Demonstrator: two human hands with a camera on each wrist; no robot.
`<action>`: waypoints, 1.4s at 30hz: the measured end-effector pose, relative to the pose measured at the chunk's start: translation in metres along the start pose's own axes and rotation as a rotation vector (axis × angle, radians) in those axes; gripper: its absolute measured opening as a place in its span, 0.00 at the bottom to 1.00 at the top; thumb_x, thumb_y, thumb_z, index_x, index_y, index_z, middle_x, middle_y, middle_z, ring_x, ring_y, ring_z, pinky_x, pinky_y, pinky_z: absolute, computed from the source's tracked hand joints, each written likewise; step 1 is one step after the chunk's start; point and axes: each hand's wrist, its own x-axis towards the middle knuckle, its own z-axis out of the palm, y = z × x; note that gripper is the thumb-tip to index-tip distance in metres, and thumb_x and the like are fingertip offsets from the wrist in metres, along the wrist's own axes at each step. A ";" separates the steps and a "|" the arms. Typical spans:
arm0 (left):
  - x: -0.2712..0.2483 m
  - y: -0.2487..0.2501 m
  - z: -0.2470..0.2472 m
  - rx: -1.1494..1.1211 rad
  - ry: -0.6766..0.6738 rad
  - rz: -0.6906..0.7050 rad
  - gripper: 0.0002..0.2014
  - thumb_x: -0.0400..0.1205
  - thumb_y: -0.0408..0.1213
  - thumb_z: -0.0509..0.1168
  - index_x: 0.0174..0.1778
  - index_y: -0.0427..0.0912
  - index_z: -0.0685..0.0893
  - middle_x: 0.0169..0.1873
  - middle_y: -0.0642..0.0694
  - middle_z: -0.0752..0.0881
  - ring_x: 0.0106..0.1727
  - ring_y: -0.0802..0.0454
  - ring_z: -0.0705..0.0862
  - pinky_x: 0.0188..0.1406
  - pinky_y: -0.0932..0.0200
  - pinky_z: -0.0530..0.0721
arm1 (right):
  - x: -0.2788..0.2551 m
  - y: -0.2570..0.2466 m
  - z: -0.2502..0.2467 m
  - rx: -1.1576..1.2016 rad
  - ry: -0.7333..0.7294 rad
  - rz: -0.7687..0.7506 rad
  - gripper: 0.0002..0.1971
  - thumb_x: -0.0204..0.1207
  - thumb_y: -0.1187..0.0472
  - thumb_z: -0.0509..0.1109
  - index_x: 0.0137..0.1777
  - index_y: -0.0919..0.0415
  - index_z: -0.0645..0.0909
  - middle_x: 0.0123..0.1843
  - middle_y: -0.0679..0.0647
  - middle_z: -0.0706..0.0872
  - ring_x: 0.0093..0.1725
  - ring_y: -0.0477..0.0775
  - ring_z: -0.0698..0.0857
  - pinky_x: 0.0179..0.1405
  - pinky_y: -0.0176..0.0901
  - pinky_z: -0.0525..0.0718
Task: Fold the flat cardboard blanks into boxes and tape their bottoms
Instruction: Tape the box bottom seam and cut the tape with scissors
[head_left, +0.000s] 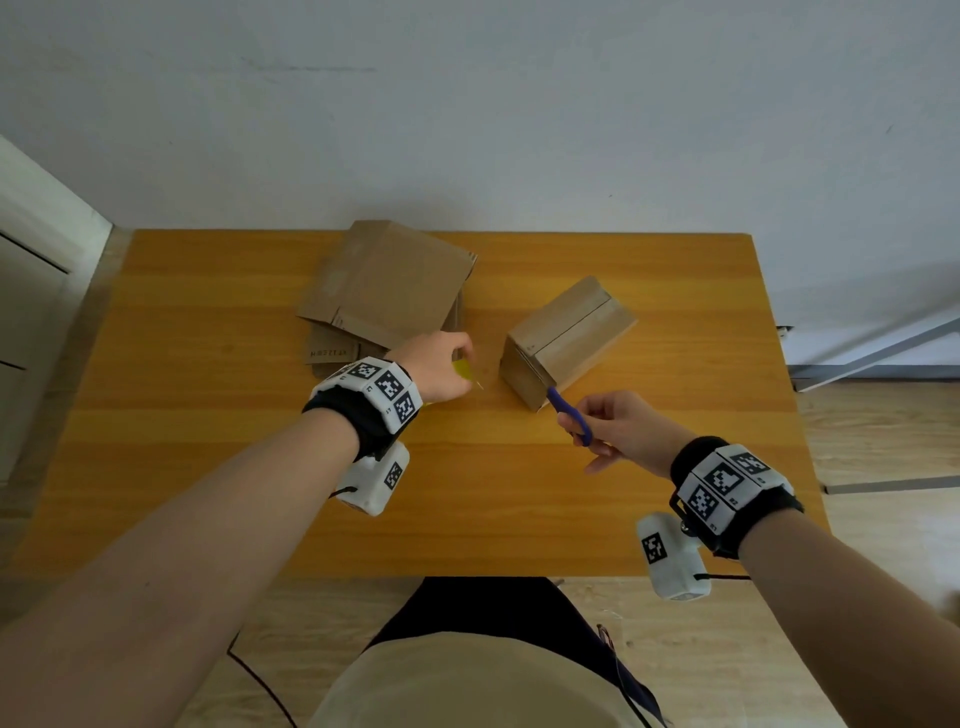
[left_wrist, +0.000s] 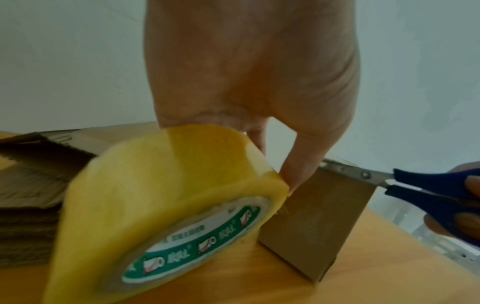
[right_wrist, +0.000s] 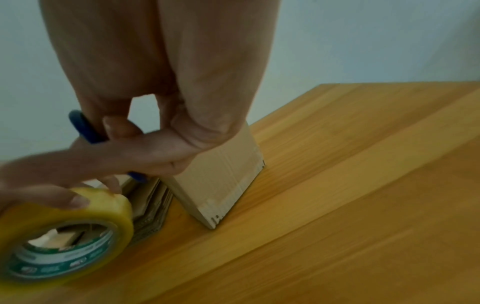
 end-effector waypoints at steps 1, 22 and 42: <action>0.000 -0.003 0.002 -0.046 -0.003 -0.003 0.17 0.76 0.40 0.69 0.61 0.48 0.79 0.51 0.50 0.79 0.46 0.46 0.83 0.40 0.55 0.83 | 0.000 0.000 -0.002 -0.017 -0.002 0.010 0.11 0.76 0.57 0.72 0.40 0.65 0.80 0.27 0.56 0.75 0.22 0.46 0.73 0.30 0.41 0.87; -0.021 -0.018 0.026 -0.459 0.141 0.121 0.03 0.80 0.30 0.65 0.43 0.41 0.78 0.37 0.52 0.78 0.41 0.53 0.77 0.40 0.64 0.75 | 0.002 0.003 0.007 -0.007 -0.002 0.023 0.10 0.75 0.57 0.74 0.41 0.66 0.82 0.24 0.49 0.80 0.37 0.55 0.78 0.32 0.43 0.89; -0.025 -0.030 0.068 0.258 -0.142 0.166 0.22 0.75 0.38 0.66 0.62 0.62 0.71 0.46 0.49 0.84 0.44 0.47 0.85 0.40 0.45 0.88 | 0.006 0.002 0.014 -0.187 0.038 0.028 0.16 0.73 0.53 0.76 0.43 0.67 0.80 0.34 0.59 0.76 0.29 0.48 0.79 0.35 0.49 0.90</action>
